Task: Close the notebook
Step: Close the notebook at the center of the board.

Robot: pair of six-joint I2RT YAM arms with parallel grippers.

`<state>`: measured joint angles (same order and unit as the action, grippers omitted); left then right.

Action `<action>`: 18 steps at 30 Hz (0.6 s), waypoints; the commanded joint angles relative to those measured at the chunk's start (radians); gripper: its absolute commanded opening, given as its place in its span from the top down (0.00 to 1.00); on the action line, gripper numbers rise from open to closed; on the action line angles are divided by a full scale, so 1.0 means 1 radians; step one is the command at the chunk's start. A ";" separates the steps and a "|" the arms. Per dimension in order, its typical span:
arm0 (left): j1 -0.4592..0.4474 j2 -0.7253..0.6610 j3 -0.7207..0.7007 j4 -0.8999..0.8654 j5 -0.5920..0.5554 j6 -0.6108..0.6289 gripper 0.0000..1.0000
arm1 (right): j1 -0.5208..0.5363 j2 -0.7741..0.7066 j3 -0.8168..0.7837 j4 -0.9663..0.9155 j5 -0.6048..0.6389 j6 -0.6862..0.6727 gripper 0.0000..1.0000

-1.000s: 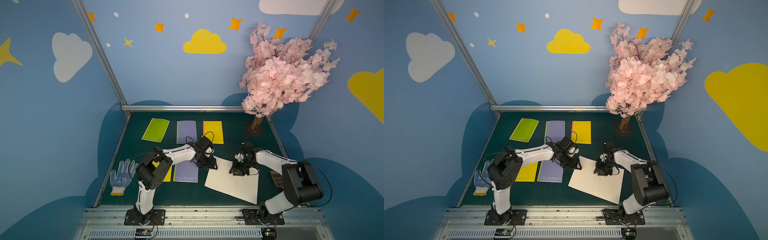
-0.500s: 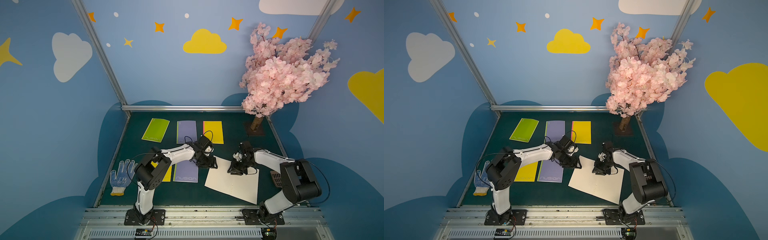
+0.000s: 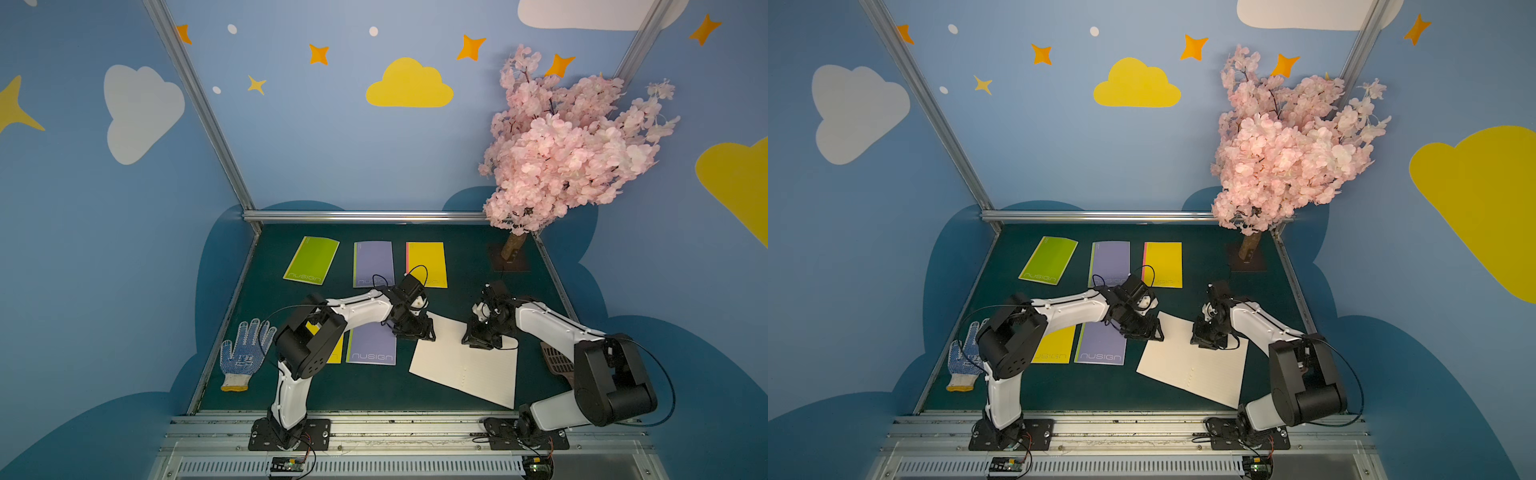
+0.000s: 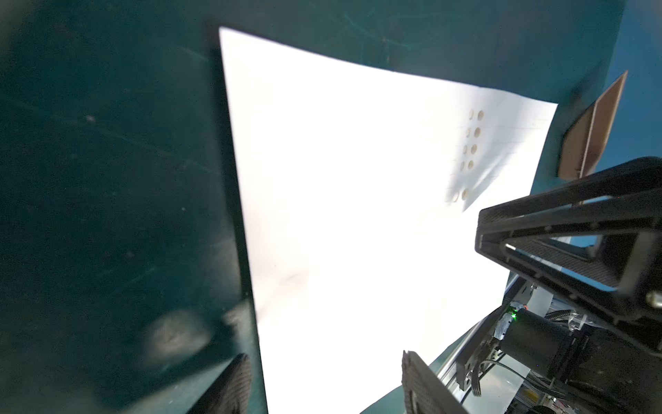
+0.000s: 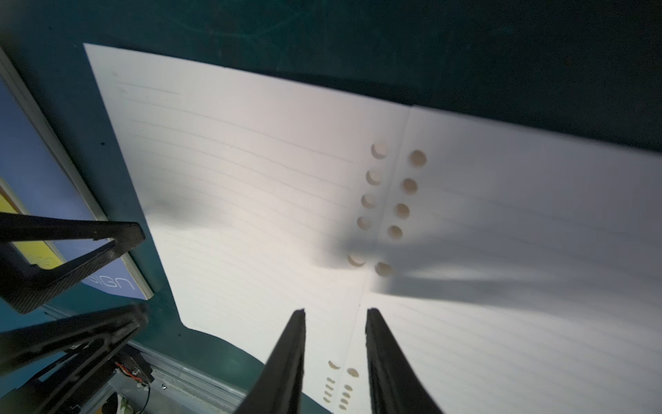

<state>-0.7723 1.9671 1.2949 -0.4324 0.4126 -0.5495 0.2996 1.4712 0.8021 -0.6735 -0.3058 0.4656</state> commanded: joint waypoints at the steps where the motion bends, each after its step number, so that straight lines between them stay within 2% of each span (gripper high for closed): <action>1: -0.007 0.024 0.033 -0.041 -0.023 0.013 0.31 | -0.015 -0.026 -0.005 -0.053 0.044 -0.011 0.68; 10: -0.018 0.043 0.047 -0.059 -0.047 0.016 0.30 | -0.055 -0.044 -0.038 -0.106 0.115 -0.010 0.68; 18: -0.030 0.068 0.073 -0.086 -0.059 0.023 0.30 | -0.068 -0.042 -0.045 -0.105 0.107 -0.017 0.68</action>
<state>-0.7952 2.0075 1.3487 -0.4808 0.3645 -0.5442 0.2371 1.4410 0.7685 -0.7494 -0.2161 0.4625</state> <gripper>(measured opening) 0.701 0.318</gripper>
